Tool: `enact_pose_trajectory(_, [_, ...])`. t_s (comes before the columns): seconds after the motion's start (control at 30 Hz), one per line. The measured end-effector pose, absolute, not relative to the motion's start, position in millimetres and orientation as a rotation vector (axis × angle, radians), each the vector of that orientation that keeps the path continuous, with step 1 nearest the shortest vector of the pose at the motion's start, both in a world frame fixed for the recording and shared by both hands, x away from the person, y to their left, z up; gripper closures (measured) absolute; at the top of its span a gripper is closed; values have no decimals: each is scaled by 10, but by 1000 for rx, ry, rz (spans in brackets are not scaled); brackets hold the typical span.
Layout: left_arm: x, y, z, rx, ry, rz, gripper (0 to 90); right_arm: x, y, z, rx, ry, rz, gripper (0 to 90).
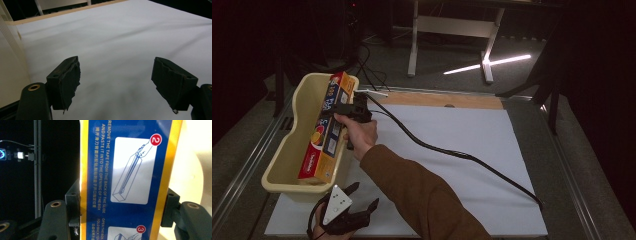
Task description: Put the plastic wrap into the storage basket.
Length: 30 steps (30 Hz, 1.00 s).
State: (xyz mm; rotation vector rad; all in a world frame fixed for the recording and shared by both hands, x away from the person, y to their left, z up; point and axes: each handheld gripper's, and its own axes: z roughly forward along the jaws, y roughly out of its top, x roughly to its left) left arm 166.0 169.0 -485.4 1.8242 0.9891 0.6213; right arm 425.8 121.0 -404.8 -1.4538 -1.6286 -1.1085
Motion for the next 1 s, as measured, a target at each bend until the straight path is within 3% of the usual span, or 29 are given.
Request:
enact_pose_trajectory(0.73, [1650, 1708, -4850, 1817, 995, 620, 229, 4273, 1282, -4180, -1526, -1664, -1022, 349])
enact_pose_trajectory(1.0, [1654, 1691, -4854, 1823, 992, 621, 229, 4332, 1157, -3931, -1503, -1667, -1069, 322])
